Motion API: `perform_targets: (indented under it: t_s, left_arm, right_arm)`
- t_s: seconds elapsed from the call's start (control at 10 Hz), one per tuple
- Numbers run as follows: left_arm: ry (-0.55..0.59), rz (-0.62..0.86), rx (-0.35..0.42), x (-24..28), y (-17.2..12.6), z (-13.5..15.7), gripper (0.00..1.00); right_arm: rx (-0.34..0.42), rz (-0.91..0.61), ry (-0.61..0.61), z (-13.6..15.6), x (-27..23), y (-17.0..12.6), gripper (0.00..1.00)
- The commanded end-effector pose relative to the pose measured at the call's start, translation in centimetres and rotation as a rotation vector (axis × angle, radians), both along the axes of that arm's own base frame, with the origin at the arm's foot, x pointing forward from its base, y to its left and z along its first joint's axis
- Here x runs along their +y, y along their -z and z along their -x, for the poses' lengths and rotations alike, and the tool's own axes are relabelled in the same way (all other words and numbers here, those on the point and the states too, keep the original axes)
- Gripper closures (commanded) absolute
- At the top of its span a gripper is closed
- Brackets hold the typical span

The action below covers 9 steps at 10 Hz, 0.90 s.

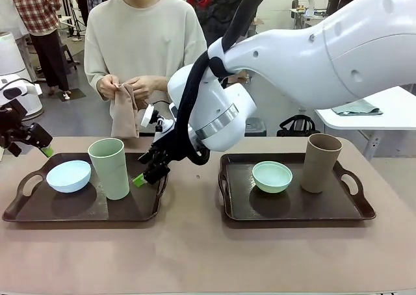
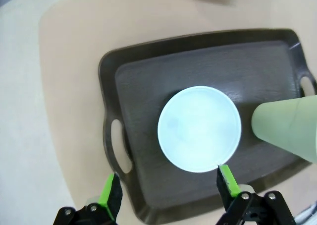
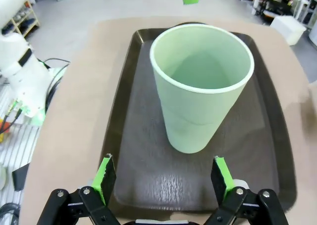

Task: Set up a tray with a mat and arrange the tableware.
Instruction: Pick up the Picnic Bowl and Reusable plastic cup from the Handle tray in front of the human's position and hold them in the air.

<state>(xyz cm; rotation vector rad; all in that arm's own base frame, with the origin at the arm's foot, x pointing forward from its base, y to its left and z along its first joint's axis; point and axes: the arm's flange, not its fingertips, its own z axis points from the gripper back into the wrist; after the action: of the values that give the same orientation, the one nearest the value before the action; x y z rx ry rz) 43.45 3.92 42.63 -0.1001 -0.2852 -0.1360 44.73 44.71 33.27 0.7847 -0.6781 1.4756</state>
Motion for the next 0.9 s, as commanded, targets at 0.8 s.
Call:
perform_targets:
  t_s: [0.8]
  left_arm:
    - [0.064,-0.029,-0.014,-0.5,4.3,-0.9,0.0]
  right_arm:
    - [-0.041,-0.097,0.047,-1.3,4.8,3.9,0.0]
